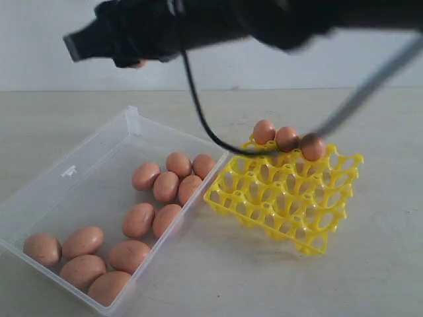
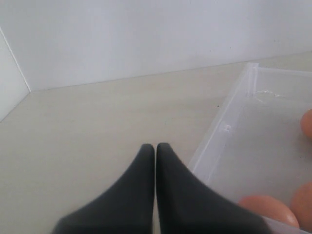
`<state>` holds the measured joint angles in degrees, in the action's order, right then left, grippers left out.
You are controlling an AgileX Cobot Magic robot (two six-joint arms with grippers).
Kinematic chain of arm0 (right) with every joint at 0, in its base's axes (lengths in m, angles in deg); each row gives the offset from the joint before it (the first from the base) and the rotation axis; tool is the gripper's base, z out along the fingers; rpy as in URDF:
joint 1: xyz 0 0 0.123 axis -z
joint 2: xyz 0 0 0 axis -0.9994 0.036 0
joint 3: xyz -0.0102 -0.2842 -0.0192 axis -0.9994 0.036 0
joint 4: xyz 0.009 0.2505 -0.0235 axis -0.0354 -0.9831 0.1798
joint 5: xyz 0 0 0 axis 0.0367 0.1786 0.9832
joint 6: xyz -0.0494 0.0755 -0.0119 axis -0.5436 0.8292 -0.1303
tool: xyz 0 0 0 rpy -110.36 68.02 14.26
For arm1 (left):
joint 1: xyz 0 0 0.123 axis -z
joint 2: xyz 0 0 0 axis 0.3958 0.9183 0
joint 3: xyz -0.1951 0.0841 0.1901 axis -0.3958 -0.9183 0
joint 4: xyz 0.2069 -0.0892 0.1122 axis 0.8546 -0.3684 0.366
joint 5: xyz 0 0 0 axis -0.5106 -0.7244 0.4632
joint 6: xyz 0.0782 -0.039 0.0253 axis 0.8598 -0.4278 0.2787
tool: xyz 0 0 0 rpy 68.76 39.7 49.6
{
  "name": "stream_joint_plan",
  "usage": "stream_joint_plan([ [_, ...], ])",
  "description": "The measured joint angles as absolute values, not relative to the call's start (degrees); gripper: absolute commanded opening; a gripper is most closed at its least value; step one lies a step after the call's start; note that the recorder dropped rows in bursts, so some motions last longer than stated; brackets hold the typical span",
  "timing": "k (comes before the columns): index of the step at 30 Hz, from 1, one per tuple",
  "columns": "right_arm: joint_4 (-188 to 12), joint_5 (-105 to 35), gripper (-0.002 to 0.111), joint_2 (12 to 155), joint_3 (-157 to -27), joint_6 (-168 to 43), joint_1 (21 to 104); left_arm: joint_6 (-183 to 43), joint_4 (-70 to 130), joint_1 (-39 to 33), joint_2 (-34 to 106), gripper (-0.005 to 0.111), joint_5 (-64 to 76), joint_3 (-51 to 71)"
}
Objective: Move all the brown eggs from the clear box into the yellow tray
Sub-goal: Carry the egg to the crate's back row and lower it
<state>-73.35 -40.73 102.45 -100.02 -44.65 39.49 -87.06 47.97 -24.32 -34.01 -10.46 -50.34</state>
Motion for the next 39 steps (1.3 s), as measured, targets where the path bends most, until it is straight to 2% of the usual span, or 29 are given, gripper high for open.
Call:
stream_joint_plan([
  [2,-73.5,-26.6,0.0,95.2,-86.7,-45.2,41.1,-87.1,48.0,-24.3,-34.0,0.001,-10.5,-50.3],
  [5,-78.3,-14.7,0.0,86.9,-72.5,-46.8,46.7,-87.1,48.0,-24.3,-34.0,0.001,-10.5,-50.3],
  [7,-92.7,-11.2,0.0,82.3,-63.7,-52.5,56.6,-87.1,48.0,-24.3,-34.0,0.001,-10.5,-50.3],
  [8,-103.7,-9.0,0.0,81.3,-61.3,-55.6,65.2,-87.1,48.0,-24.3,-34.0,0.001,-10.5,-50.3],
  [11,-114.5,-5.1,0.0,83.1,-61.2,-57.0,82.0,-87.1,48.0,-24.3,-34.0,0.001,-10.5,-50.3],
  [13,-98.9,-7.7,0.0,89.4,-65.7,-51.1,94.5,-87.1,48.0,-24.3,-34.0,0.001,-10.5,-50.3],
  [15,-68.7,-10.1,0.0,95.6,-70.3,-29.4,100.0,-87.1,48.0,-24.3,-34.0,0.001,-10.5,-50.3],
  [16,-53.7,-7.4,0.0,98.2,-71.6,-17.2,101.6,-87.1,48.0,-24.3,-34.0,0.001,-10.5,-50.3],
  [17,-34.5,2.0,0.0,101.9,-73.2,-2.6,103.5,-87.1,48.0,-24.3,-34.0,0.001,-10.5,-50.3],
  [19,-16.3,19.3,0.0,108.4,-74.5,6.6,104.4,-87.1,48.0,-24.3,-34.0,0.001,-10.5,-50.3],
  [22,-5.2,27.4,0.0,113.7,-74.5,10.1,104.4,-87.1,48.0,-24.3,-34.0,0.001,-10.5,-50.3],
  [27,-2.6,27.2,0.0,117.3,-74.6,10.3,104.5,-87.1,48.0,-24.3,-34.0,0.001,-10.5,-50.3],
  [31,-3.1,21.7,0.0,117.4,-74.6,8.6,104.5,-87.1,48.0,-24.3,-34.0,0.001,-10.5,-50.3],
  [35,-8.1,14.7,0.0,117.7,-74.7,3.2,104.5,-87.1,48.0,-24.3,-34.0,0.001,-10.5,-50.3],
  [39,-14.2,13.6,0.0,119.3,-74.9,-5.8,103.4,-87.1,48.0,-24.3,-34.0,0.001,-10.5,-50.3],
])
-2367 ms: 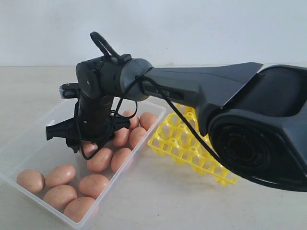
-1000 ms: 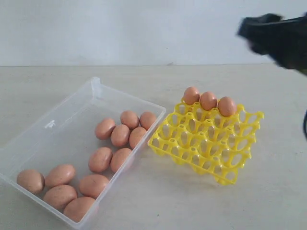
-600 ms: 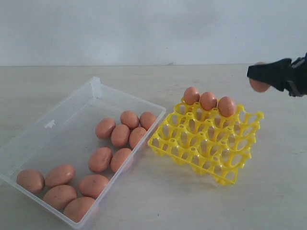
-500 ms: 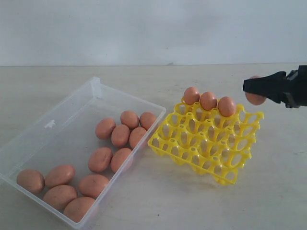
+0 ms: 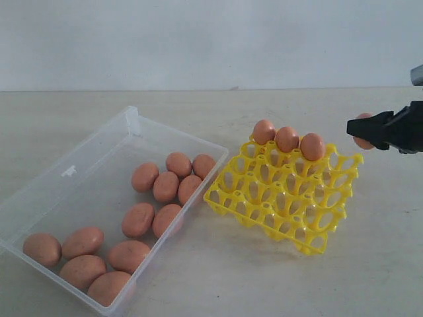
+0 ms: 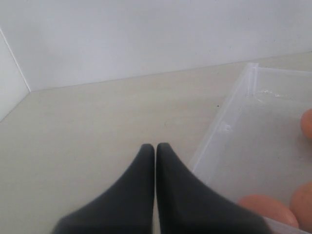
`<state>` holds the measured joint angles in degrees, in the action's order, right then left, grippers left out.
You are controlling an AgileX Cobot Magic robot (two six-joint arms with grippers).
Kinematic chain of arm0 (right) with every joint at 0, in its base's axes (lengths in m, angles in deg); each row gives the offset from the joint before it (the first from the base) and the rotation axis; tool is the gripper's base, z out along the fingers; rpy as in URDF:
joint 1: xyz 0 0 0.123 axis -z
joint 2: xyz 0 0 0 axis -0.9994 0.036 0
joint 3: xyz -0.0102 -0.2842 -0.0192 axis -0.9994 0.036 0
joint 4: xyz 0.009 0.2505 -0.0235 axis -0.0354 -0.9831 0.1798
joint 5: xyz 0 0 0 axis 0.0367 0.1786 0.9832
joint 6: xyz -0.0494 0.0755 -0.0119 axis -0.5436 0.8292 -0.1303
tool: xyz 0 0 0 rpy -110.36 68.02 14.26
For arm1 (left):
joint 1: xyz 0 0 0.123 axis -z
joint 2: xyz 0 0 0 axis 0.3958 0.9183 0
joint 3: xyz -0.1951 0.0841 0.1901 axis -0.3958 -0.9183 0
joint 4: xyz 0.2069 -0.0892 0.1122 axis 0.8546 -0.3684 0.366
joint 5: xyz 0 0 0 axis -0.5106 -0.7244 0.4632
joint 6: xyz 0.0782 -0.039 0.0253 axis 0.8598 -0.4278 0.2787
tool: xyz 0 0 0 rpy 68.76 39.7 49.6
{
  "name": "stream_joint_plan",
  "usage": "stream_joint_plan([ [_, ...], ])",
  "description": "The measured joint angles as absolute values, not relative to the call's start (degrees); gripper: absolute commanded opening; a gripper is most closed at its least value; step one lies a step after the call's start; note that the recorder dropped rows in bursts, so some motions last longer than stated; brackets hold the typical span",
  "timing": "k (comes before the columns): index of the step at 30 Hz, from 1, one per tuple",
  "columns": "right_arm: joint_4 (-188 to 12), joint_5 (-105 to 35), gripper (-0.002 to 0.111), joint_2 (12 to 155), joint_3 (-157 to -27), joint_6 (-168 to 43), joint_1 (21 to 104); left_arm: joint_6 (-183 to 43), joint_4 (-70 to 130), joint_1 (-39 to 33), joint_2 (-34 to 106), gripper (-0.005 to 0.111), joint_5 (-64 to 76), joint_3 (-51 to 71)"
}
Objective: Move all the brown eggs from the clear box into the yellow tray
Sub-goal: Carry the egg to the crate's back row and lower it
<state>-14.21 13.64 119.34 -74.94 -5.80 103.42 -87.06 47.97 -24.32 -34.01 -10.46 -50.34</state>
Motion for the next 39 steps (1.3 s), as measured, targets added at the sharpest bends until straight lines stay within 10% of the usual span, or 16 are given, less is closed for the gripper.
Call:
stream_joint_plan([
  [25,-24.2,13.3,0.0,125.3,-74.9,-22.7,99.9,-87.1,48.0,-24.3,-34.0,0.001,-10.5,-50.3],
  [39,-25.8,15.2,0.041,128.2,-75.0,-23.4,99.9,-87.1,48.0,-24.3,-34.0,0.001,-10.5,-50.3],
])
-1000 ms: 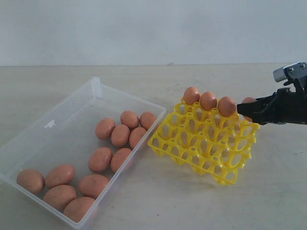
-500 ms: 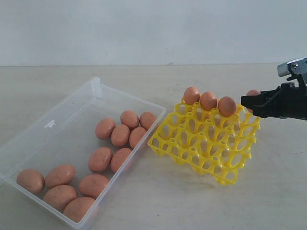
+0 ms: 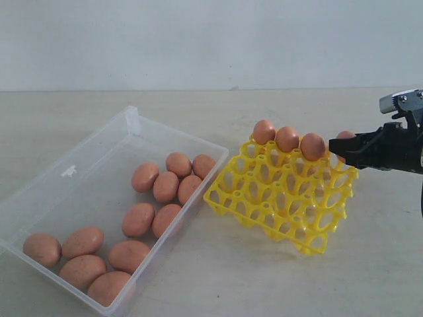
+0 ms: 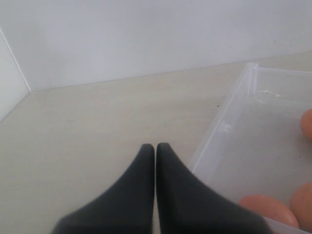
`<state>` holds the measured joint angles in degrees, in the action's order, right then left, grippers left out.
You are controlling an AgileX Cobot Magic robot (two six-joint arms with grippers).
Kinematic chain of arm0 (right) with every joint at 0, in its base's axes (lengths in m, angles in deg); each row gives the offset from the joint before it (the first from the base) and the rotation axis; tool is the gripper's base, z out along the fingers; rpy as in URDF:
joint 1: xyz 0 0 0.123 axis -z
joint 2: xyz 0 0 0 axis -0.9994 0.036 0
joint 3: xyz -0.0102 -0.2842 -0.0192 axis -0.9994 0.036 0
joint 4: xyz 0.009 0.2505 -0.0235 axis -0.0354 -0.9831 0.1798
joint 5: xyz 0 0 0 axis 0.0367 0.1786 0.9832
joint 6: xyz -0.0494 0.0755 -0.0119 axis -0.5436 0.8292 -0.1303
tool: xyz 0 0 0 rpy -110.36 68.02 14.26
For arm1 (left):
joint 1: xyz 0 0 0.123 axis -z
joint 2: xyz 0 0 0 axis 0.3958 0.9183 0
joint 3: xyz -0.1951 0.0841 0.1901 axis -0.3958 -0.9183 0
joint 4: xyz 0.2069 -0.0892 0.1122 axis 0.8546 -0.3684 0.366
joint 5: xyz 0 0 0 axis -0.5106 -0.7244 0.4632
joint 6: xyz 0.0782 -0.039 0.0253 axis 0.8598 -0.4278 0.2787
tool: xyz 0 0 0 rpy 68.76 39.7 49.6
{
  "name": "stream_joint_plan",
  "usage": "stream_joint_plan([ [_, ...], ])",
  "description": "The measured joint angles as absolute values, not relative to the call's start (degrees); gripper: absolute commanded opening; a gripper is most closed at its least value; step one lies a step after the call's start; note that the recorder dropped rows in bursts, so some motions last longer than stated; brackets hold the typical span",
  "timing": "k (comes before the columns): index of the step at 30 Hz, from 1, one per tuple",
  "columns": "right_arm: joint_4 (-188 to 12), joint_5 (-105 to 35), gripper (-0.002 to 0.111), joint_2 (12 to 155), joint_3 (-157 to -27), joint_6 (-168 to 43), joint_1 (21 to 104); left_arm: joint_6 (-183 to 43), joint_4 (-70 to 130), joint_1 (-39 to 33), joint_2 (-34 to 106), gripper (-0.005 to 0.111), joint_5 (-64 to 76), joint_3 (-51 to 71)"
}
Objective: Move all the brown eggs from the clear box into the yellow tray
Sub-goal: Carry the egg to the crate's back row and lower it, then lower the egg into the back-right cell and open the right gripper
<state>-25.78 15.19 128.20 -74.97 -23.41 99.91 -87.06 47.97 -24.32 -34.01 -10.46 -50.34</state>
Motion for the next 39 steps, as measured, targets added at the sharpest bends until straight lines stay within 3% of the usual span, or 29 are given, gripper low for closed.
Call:
stream_joint_plan([
  [3,-26.3,16.7,0.045,128.2,-75.0,-23.5,99.9,-87.1,48.0,-24.3,-34.0,0.001,-10.5,-50.3],
  [39,-26.3,16.8,0.045,128.2,-75.0,-20.3,99.9,-87.1,48.0,-24.3,-34.0,0.001,-10.5,-50.3],
])
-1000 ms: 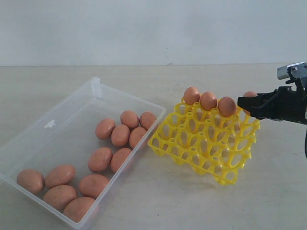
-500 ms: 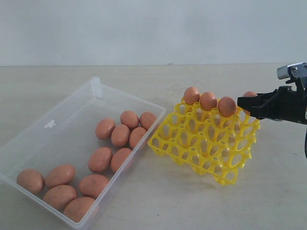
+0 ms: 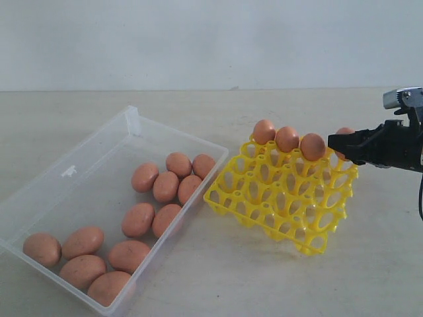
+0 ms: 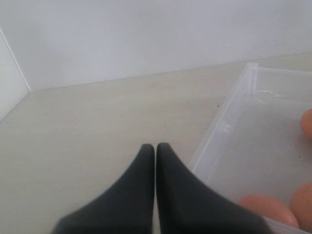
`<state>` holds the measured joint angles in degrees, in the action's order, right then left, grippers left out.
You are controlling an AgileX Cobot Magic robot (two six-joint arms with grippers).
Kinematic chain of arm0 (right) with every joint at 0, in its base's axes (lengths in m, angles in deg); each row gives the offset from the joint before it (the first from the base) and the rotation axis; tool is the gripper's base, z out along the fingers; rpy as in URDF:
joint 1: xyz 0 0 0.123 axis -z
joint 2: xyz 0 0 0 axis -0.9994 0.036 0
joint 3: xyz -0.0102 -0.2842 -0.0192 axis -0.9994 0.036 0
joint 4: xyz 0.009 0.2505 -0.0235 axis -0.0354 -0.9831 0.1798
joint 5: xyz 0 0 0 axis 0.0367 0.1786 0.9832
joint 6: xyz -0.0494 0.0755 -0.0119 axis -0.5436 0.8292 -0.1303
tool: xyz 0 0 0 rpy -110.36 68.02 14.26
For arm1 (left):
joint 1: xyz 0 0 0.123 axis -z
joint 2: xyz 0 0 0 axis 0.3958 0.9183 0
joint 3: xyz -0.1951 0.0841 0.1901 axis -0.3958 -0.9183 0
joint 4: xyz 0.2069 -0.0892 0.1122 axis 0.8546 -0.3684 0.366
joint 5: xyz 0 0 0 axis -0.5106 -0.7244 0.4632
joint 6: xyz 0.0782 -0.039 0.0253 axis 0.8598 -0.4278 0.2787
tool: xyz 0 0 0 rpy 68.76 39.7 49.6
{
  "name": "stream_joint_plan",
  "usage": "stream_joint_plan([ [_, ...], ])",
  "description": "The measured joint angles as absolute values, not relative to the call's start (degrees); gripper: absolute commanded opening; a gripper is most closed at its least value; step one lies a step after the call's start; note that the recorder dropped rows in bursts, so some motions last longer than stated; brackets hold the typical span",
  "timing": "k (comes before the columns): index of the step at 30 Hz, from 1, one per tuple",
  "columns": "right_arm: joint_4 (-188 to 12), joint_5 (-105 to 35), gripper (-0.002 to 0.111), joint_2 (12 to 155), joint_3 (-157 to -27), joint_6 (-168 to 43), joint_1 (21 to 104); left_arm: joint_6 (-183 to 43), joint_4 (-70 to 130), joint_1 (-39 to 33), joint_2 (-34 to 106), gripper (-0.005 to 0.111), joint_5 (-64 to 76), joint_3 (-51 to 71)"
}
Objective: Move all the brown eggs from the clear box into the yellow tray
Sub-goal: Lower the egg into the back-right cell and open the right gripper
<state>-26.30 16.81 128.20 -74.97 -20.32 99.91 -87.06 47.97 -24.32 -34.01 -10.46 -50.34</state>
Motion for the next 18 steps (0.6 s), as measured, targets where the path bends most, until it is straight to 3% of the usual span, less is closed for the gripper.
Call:
stream_joint_plan([
  [2,-26.3,16.8,0.05,128.2,-75.0,-20.3,99.9,-87.1,48.0,-24.3,-34.0,0.001,-10.5,-50.3],
  [6,-26.3,16.8,0.072,128.2,-75.0,-20.0,99.9,-87.1,48.0,-24.3,-34.0,0.001,-10.5,-50.3],
  [18,-26.8,16.8,0.072,128.2,-75.0,-19.9,99.9,-87.1,48.0,-24.3,-34.0,0.001,-10.5,-50.3],
])
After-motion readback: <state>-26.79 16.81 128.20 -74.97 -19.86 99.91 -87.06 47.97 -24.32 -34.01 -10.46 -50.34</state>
